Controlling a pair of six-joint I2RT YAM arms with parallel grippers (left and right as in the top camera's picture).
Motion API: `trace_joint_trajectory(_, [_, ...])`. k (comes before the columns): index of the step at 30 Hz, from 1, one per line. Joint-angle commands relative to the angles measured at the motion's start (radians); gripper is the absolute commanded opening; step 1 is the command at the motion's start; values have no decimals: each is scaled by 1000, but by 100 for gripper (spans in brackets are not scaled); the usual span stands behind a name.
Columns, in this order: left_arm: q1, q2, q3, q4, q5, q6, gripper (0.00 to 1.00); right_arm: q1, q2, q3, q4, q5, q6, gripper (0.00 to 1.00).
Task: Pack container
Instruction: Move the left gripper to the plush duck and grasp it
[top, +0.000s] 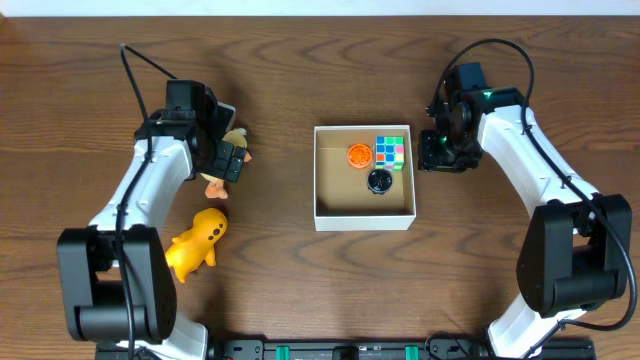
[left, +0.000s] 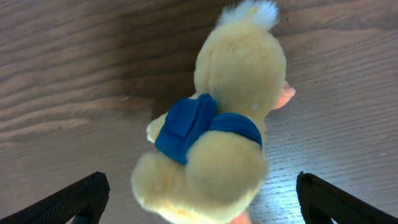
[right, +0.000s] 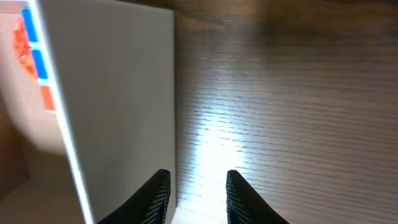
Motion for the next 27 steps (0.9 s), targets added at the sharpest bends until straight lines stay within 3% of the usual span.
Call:
trace_joint_trajectory(1, [-2, 32, 14, 4, -11, 45, 98, 6, 5, 0, 2, -45, -29, 33])
trace_joint_trajectory(9, [-2, 96, 13, -27, -5, 45, 98, 6, 5, 0, 3, -85, -71, 33])
trace_joint_trajectory(12, [-2, 100, 13, -25, -3, 45, 84, 6, 5, 0, 3, -89, -70, 34])
trace_joint_trajectory(14, [-2, 100, 13, -20, -4, 45, 68, 6, 5, 0, 3, -89, -70, 34])
trace_joint_trajectory(20, [-2, 100, 13, 13, -3, 45, 64, 6, 5, 0, 1, -89, -70, 34])
trace_joint_trajectory(22, [-2, 100, 13, 16, -3, 45, 56, 6, 5, 0, 1, -89, -70, 34])
trace_joint_trajectory(27, [-2, 100, 13, 16, -4, 45, 13, 6, 5, 0, 2, -89, -70, 34])
